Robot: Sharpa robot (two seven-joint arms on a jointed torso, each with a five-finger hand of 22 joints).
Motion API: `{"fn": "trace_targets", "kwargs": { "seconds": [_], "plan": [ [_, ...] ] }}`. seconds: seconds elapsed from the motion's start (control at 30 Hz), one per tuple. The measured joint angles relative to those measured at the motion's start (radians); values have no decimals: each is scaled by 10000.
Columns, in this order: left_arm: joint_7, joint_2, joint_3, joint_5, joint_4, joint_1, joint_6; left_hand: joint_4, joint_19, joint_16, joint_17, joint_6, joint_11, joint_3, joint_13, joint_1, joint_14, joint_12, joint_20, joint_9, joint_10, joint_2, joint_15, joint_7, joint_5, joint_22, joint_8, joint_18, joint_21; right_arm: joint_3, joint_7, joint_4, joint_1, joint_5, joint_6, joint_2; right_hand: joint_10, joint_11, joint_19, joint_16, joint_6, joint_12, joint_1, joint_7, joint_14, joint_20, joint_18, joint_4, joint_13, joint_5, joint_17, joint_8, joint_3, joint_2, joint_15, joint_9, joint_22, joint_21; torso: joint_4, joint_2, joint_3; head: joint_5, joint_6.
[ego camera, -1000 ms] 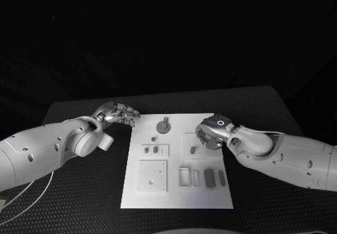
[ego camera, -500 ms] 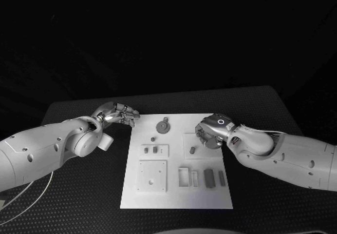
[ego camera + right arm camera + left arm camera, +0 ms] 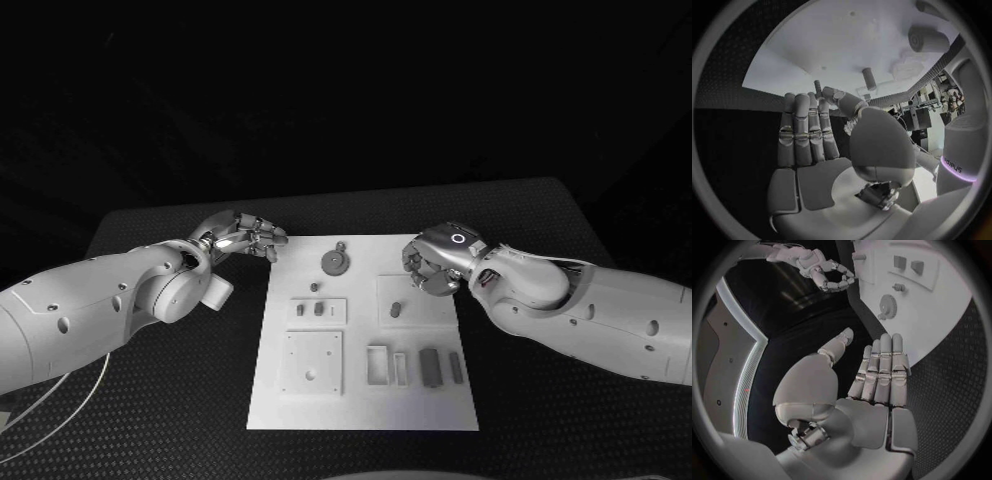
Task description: Assemble the parts on the task board
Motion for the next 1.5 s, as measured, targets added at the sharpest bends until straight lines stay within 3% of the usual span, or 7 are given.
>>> {"fn": "trace_targets", "kwargs": {
  "seconds": [0.23,0.53,0.7,0.8,1.0,1.3,1.5],
  "plan": [
    [-2,-10,0,0,-8,0,0,0,0,0,11,0,0,0,-9,0,0,0,0,0,0,0,0,0,0,0,0,-1,0,224,24,400,38,721,114,-85,0,0,-1,0,0,-33,-15,0,-18,1,0,0,0,-1,11,-1,0,15,-26,-1,-1,0,-2,-1,0,51,-16],
    [-2,-1,0,0,-103,0,-2,0,0,0,21,0,0,0,-8,0,0,0,0,1,0,0,0,0,0,-8,0,-1,0,227,265,1022,32,2045,-3,280,-1,-1,-1,0,-3,-52,-56,1,-13,1,-2,-1,0,-4,31,-3,0,56,-32,-4,-2,0,5,-4,0,402,-54],
    [-2,-22,0,0,-159,0,-7,0,0,0,24,0,0,0,-8,0,0,0,0,1,0,0,0,0,0,-8,0,-1,0,226,457,1190,18,2556,-70,487,-1,-1,-2,0,-4,-88,-84,1,-11,2,-2,-43,0,-13,38,-3,42,85,-33,10,-2,0,6,-4,1,523,-69],
    [-2,-27,0,0,-187,1,-10,0,0,0,31,0,-1,0,-7,0,0,0,0,1,1,0,0,0,0,-8,0,-2,0,238,621,1318,-136,2758,-154,574,-1,-1,-2,0,-7,-90,-108,5,-11,2,-2,-44,0,-39,42,-4,42,108,-34,17,-2,0,5,-3,-6,650,-63],
    [2,18,0,0,-235,2,-10,0,0,-40,42,0,-1,0,-17,0,0,0,0,1,1,0,0,0,0,-18,0,-2,0,223,1031,1335,-563,2798,-294,818,-1,-1,-2,0,-9,-110,-108,7,-10,2,-3,-45,0,-40,50,-4,41,108,-34,21,-2,0,5,-2,-12,1071,-154],
    [3,148,0,0,-314,3,-8,0,0,-40,53,0,-1,0,-16,0,0,0,0,-8,1,0,0,0,0,-28,0,-3,0,225,1360,1254,-1088,2723,-288,1300,-2,-1,107,98,-17,-151,-160,15,-10,-35,-6,-102,0,-41,139,-4,43,161,-35,48,-3,92,5,-2,-12,1763,-412],
    [-4,254,0,0,-313,3,-5,0,0,-40,64,0,-1,0,-25,0,0,0,0,-7,1,0,0,0,0,-28,0,-3,0,221,1512,1003,-1325,2701,-270,1660,-2,-2,107,98,-18,-143,-160,16,-10,-35,-7,-140,0,-31,165,-4,25,161,-35,53,-3,94,12,-3,-12,2107,-512]
  ]
}}
